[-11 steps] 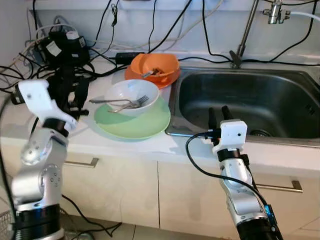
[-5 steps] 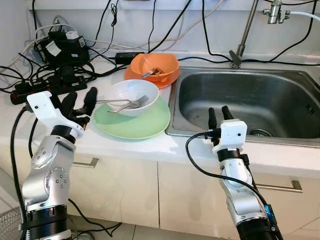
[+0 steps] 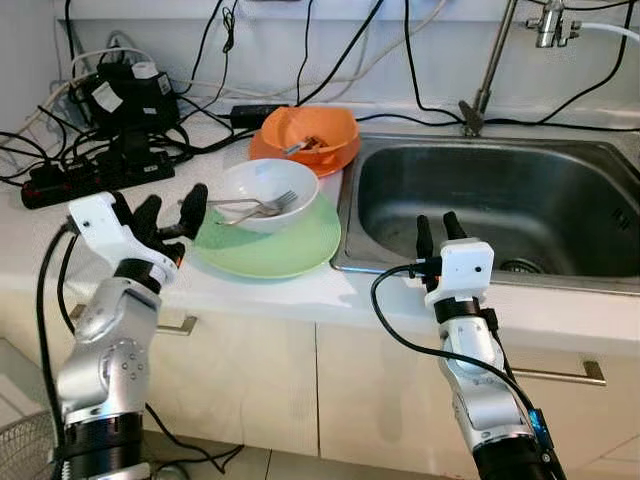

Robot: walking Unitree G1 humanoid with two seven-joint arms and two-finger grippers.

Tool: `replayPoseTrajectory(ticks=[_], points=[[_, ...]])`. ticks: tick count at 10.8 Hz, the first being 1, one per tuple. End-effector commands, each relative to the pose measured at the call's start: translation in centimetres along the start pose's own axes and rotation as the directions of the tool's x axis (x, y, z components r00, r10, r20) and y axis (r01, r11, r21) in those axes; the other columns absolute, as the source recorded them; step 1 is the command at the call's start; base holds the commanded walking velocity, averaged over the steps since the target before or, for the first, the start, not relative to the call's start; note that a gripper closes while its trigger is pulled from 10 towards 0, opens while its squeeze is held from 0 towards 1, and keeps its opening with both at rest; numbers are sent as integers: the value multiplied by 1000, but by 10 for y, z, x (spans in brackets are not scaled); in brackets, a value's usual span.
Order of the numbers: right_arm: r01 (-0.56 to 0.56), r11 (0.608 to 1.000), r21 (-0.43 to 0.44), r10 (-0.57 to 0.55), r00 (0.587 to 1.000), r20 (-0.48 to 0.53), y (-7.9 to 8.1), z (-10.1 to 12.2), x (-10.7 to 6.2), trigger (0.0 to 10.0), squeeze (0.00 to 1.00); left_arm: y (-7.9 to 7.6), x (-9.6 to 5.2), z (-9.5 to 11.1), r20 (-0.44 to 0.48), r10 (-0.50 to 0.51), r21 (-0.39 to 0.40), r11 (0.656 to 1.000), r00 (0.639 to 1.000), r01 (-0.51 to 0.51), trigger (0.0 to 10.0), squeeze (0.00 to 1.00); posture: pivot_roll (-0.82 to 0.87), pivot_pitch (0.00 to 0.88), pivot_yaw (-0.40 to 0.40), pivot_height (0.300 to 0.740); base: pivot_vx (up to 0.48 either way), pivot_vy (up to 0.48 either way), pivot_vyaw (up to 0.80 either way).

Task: Kitchen organization

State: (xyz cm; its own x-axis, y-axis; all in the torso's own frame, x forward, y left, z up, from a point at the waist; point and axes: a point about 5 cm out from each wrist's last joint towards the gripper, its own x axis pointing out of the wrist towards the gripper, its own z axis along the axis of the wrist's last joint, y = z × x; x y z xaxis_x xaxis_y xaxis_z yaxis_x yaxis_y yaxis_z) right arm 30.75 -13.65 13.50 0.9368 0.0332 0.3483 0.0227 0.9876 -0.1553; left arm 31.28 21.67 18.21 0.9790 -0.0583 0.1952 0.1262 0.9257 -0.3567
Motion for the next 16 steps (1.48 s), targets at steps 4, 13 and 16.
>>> replayPoseTrajectory(ticks=[4, 13, 16], points=[[2, 1000, -1, -2, 1000, 10, 1, 2, 4, 10000, 0, 5, 17, -4, -5, 58, -24, 998, 998, -58, 10000, 0, 82, 3, 85, 740, 0, 0, 0], [3, 1000, -5, -3, 1000, 16, 0, 3, 6, 10000, 0, 5, 39, -10, -16, 73, -74, 995, 997, -74, 9490, 0, 73, 0, 86, 740, 0, 0, 0], [0, 1000, -5, 0, 1000, 15, 0, 3, 6, 10000, 0, 6, 38, -13, -16, 84, -81, 993, 996, -85, 0, 0, 76, 3, 85, 740, 0, 0, 0]])
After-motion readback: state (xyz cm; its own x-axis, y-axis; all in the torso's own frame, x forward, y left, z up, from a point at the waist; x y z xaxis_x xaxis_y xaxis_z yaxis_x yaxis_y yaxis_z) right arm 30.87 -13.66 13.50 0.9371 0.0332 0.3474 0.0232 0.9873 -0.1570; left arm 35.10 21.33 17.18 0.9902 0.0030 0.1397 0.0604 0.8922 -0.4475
